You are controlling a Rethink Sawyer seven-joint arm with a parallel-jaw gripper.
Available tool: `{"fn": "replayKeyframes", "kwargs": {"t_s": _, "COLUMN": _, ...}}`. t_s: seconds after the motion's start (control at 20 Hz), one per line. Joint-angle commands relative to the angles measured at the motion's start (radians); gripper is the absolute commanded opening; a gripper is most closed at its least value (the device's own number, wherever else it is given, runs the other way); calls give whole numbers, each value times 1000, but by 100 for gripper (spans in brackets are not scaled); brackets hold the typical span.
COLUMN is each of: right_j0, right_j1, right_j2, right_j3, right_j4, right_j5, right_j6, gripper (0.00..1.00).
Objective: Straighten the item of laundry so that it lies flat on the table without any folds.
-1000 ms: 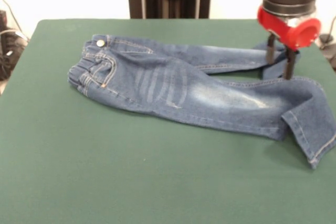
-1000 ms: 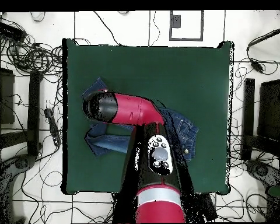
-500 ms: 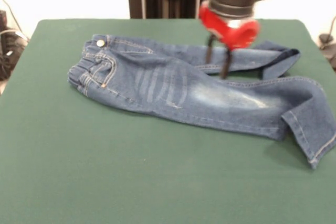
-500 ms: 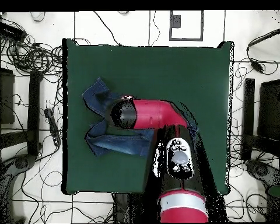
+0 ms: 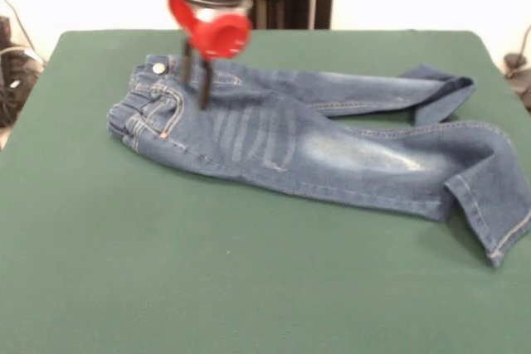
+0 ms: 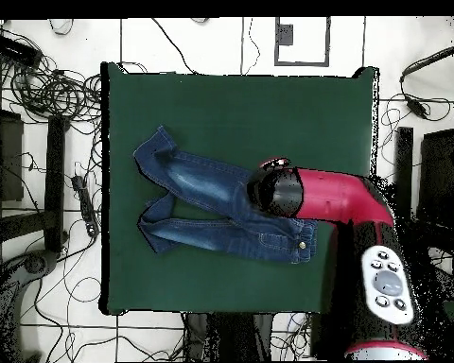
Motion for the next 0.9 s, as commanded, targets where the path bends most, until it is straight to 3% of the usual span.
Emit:
{"fn": "replayKeyframes", "kwargs": {"t_s": 0.05, "right_j0": -77, "right_j1": 32, "right_j2": 210, "right_j3": 120, "right_j4": -120, "right_j5": 62, "right_j6": -446, "gripper": 100}}
{"fn": "replayKeyframes", "kwargs": {"t_s": 0.35, "right_j0": -154, "right_j1": 37, "right_j2": 282, "right_j3": 167, "right_j4": -165, "right_j5": 54, "right_j6": -522, "gripper": 100}}
{"fn": "replayKeyframes", "kwargs": {"t_s": 0.9, "right_j0": -175, "right_j1": 82, "right_j2": 327, "right_j3": 133, "right_j4": -201, "right_j5": 80, "right_j6": -531, "gripper": 100}}
